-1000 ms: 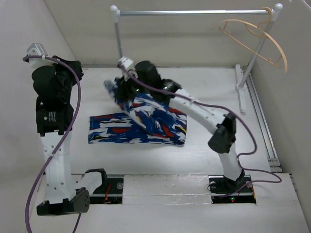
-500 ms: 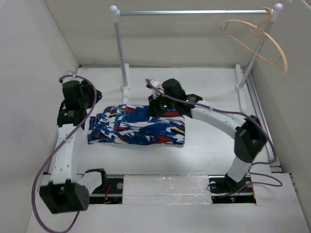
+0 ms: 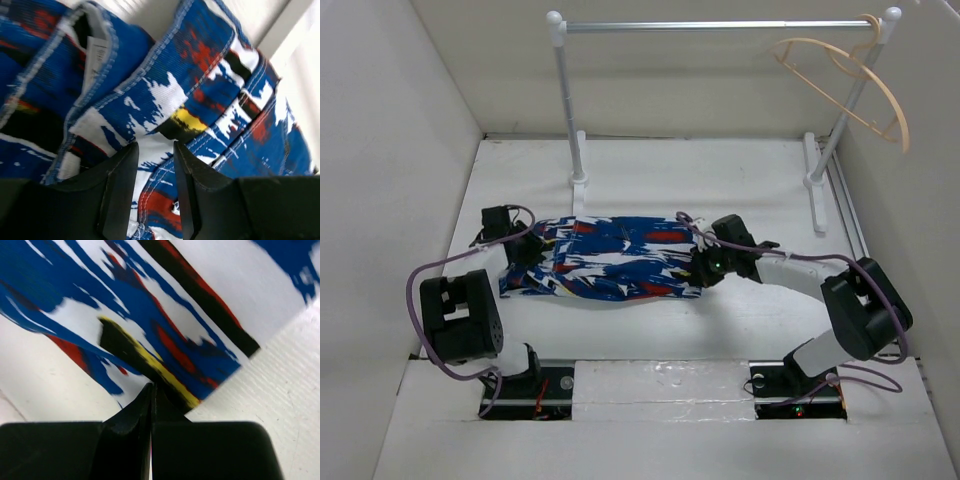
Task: Place the trousers on the hanger
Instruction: Fold the trousers at the center of the board.
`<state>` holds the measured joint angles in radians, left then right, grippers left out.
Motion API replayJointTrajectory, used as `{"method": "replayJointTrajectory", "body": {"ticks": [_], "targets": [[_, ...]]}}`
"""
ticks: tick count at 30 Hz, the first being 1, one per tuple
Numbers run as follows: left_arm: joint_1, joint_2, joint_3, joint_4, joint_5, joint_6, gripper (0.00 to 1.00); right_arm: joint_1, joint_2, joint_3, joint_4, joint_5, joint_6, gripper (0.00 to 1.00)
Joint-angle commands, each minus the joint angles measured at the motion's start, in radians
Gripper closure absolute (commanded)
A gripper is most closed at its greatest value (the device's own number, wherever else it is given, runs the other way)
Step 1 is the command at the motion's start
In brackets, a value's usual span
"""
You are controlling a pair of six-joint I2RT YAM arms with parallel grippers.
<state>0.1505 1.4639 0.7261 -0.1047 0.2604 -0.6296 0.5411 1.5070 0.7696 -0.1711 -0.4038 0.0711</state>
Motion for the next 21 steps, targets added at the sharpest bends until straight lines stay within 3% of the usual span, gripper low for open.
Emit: {"method": "replayJointTrajectory", "body": {"ticks": [1,5,9,12,15,17,21], "targets": [[0.078,-0.033,-0.056,0.028,-0.088,-0.034,0.67,-0.023,0.002,-0.064,0.139,0.011,-0.013,1.0],[0.132,-0.106,-0.067,-0.004,-0.099,-0.041,0.67,-0.062,0.015,-0.134,0.141,0.0,-0.023,1.0],[0.12,-0.198,0.001,-0.029,-0.044,-0.018,0.67,-0.05,-0.082,-0.061,0.0,0.022,-0.059,1.0],[-0.017,-0.263,0.108,-0.069,-0.075,0.011,0.68,-0.038,-0.142,0.037,-0.138,0.014,-0.132,0.91],[-0.224,-0.287,0.191,-0.064,-0.09,0.012,0.74,-0.038,-0.13,0.17,-0.18,-0.036,-0.163,0.86],[-0.389,-0.254,0.239,-0.061,-0.078,-0.002,0.96,-0.052,-0.063,0.25,-0.157,-0.062,-0.172,0.93],[-0.623,-0.16,0.227,0.006,-0.058,-0.018,1.0,-0.087,0.039,0.327,-0.041,-0.085,-0.159,1.0]]}}
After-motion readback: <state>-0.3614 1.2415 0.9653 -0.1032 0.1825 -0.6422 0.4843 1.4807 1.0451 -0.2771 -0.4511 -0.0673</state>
